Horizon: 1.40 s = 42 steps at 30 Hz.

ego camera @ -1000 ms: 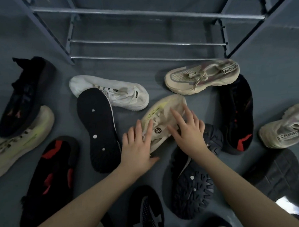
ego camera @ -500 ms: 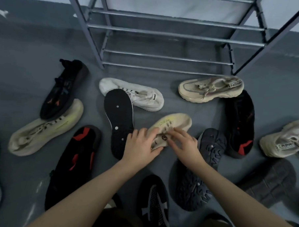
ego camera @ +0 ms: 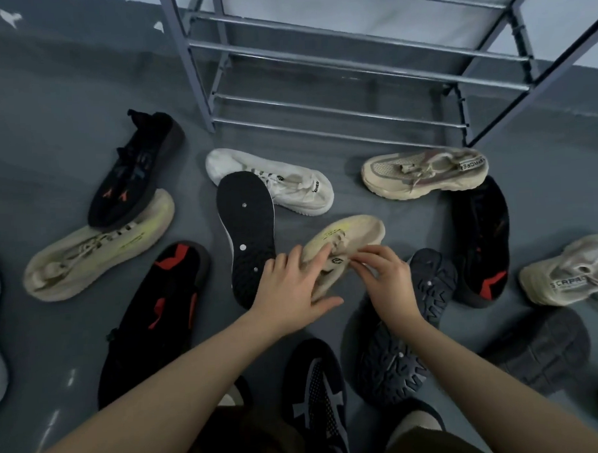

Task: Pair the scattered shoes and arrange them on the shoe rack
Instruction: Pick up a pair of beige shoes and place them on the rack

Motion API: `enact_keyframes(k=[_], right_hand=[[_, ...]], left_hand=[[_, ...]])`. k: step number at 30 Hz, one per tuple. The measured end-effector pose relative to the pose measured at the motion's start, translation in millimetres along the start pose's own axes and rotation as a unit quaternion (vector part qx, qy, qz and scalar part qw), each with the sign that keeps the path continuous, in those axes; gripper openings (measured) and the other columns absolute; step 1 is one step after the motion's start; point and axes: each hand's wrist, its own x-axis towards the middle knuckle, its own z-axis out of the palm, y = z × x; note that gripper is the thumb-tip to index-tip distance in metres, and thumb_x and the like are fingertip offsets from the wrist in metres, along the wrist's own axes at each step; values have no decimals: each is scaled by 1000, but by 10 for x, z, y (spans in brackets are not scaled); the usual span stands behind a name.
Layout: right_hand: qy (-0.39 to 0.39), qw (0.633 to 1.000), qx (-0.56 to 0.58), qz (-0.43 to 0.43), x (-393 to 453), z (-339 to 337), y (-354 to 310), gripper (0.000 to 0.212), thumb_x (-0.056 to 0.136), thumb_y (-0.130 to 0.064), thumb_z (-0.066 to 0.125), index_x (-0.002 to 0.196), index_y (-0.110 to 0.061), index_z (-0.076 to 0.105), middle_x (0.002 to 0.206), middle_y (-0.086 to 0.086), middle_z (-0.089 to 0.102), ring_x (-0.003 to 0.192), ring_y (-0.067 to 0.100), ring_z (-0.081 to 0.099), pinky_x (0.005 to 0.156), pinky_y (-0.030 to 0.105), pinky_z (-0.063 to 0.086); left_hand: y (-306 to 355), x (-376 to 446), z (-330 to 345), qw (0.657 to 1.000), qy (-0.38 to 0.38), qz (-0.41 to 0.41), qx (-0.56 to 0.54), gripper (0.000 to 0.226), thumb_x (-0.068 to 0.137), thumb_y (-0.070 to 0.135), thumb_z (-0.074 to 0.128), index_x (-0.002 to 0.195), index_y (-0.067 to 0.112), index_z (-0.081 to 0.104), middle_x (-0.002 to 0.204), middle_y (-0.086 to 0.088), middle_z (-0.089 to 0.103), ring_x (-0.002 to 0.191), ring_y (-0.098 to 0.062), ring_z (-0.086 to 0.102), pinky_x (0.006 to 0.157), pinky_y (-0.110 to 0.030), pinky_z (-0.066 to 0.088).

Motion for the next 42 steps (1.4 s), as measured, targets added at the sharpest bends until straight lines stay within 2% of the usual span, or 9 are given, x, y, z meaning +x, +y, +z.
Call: enact_keyframes(k=[4, 8, 17, 21, 27, 33, 37, 40, 42], right_hand=[[28, 999, 15, -6, 91, -19, -70, 12, 83, -20, 68, 94, -17, 73, 99, -4, 63, 88, 17, 63, 80, 53, 49], [83, 995, 28, -41, 291, -90, -304, 15, 83, -20, 64, 93, -15, 73, 102, 1, 64, 94, 8, 57, 84, 51, 47], [65, 974, 147, -159, 777, -10, -1086, 17, 87, -26, 60, 98, -20, 71, 109, -9, 54, 102, 6, 53, 84, 53, 48], [17, 968, 179, -176, 754, 241, -1532, 19, 87, -30, 57, 100, -24, 70, 112, -11, 53, 106, 5, 52, 90, 51, 46], [-59, 959, 169, -220, 756, 702, -2010, 20, 88, -33, 55, 100, -27, 70, 112, -16, 49, 106, 11, 54, 86, 51, 47], [-71, 946, 187, -253, 914, 1347, -2566, 21, 88, -25, 58, 104, -17, 69, 117, -5, 52, 107, 6, 51, 89, 50, 47], [-130, 945, 206, -219, 892, 1873, -2791, 43, 88, -25, 63, 129, -21, 52, 129, -3, 45, 116, 2, 44, 100, 27, 39], [-179, 947, 165, -209, 874, 2216, -2760, 41, 89, -30, 61, 129, -27, 51, 123, -7, 46, 113, 11, 48, 102, 30, 37], [-210, 938, 104, -257, 903, 2430, -2712, 39, 88, -36, 59, 125, -22, 55, 123, -2, 50, 115, 15, 49, 105, 20, 22]], left_hand=[[-37, 57, -47, 997, 37, -15, -59, 68, 77, 64, 44, 136, 31, 36, 100, -10, 60, 76, -29, 60, 67, -37, 47], [-7, 139, -245, 982, 100, -54, -152, 57, 80, 54, 47, 132, 31, 41, 98, -7, 59, 84, -25, 61, 72, -38, 47], [-401, 44, -1035, 971, 190, -110, -90, 48, 85, 50, 45, 130, 30, 48, 116, -5, 55, 99, -22, 58, 79, -41, 44], [-686, -292, -1245, 964, 204, -158, -69, 46, 87, 50, 46, 128, 30, 52, 120, -3, 52, 104, -20, 56, 81, -41, 43], [-1180, -724, -1322, 937, 249, -224, -100, 43, 87, 51, 46, 123, 29, 58, 120, -1, 53, 101, -14, 55, 82, -42, 43], [-1669, -900, -1219, 887, 314, -306, -145, 38, 89, 45, 47, 119, 27, 62, 119, -2, 53, 107, -12, 49, 88, -40, 39], [-2102, -1175, -1199, 861, 315, -386, -105, 37, 89, 45, 45, 118, 28, 63, 118, -3, 53, 98, -18, 58, 83, -35, 33], [-2399, -1373, -1164, 838, 315, -440, -75, 37, 90, 44, 46, 117, 26, 65, 120, -4, 53, 97, -19, 59, 82, -34, 31], [-2567, -1467, -1127, 826, 311, -467, -52, 36, 90, 43, 47, 116, 26, 66, 121, -5, 53, 99, -20, 59, 82, -35, 31]])
